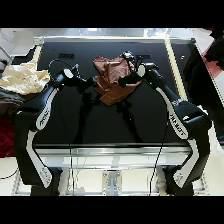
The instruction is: Fold the shirts.
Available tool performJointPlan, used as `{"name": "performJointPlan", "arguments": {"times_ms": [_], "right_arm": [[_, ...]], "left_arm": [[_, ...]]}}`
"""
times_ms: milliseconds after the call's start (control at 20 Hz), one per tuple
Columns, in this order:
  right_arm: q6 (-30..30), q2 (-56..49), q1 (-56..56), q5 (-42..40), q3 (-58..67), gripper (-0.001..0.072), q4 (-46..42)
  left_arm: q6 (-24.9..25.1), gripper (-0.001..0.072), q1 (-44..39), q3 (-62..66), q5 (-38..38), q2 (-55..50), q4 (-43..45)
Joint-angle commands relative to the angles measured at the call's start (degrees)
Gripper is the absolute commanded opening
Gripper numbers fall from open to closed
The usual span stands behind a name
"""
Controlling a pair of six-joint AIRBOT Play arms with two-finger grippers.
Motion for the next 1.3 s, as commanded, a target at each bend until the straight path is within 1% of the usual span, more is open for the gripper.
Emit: {"name": "performJointPlan", "arguments": {"times_ms": [0,50,100,150,200,250,300,350,400,450,550,700,1050,1100,1150,1200,1250], "right_arm": [[0.0,0.0,0.1,0.6,0.0,0.0490,0.3],[0.0,0.0,0.1,0.6,0.0,0.0535,0.3],[0.0,0.0,0.1,0.7,0.0,0.0560,0.3],[0.0,0.0,0.1,0.6,0.0,0.0560,0.3],[0.1,0.0,0.1,0.2,0.0,0.0560,0.3],[0.1,0.0,0.1,-0.8,0.0,0.0560,0.3],[0.2,0.0,0.1,-2.0,0.0,0.0552,0.3],[0.2,-0.1,0.1,-3.5,0.0,0.0545,0.6],[0.9,-0.2,0.1,-4.9,0.0,0.0543,1.1],[2.2,-0.4,0.1,-5.6,0.0,0.0543,1.1],[2.8,-1.8,0.1,-5.5,0.0,0.0544,1.5],[2.7,-3.7,0.4,-7.3,0.2,0.0546,5.9],[3.6,-8.1,0.8,-9.2,2.1,0.0542,6.8],[3.6,-8.3,0.9,-10.1,2.1,0.0435,6.9],[3.6,-8.4,0.9,-10.7,2.2,0.0217,6.9],[3.6,-8.4,0.9,-11.1,2.3,0.0027,6.8],[3.6,-8.4,0.6,-11.1,2.7,0.0017,6.7]], "left_arm": [[2.3,0.0677,-1.1,0.0,5.2,-3.3,-15.3],[3.3,0.0677,-1.7,0.0,6.9,-3.8,-17.7],[3.3,0.0676,-2.2,0.0,8.7,-4.2,-18.8],[3.3,0.0632,-2.7,0.0,9.9,-4.3,-18.8],[3.3,0.0553,-3.0,0.0,10.7,-4.4,-18.8],[3.3,0.0523,-3.1,0.0,11.4,-4.3,-18.9],[3.3,0.0411,-3.1,0.0,11.5,-4.3,-19.8],[3.3,0.0221,-3.1,0.0,11.6,-4.3,-20.7],[3.3,0.0009,-3.1,0.0,11.5,-4.2,-20.9],[4.1,0.0014,-3.0,0.0,11.5,-4.0,-20.9],[5.4,0.0014,-2.8,0.0,11.5,-3.3,-20.8],[5.5,0.0014,-2.2,0.0,11.3,-2.4,-20.8],[5.5,0.0014,-2.1,0.0,10.8,-2.1,-20.7],[5.5,0.0014,-2.1,0.0,10.8,-2.1,-20.7],[5.5,0.0014,-2.1,0.0,10.6,-2.1,-20.7],[5.5,0.0014,-2.1,0.0,10.5,-2.1,-20.7],[5.6,0.0014,-2.1,0.0,10.2,-2.0,-20.6]]}}
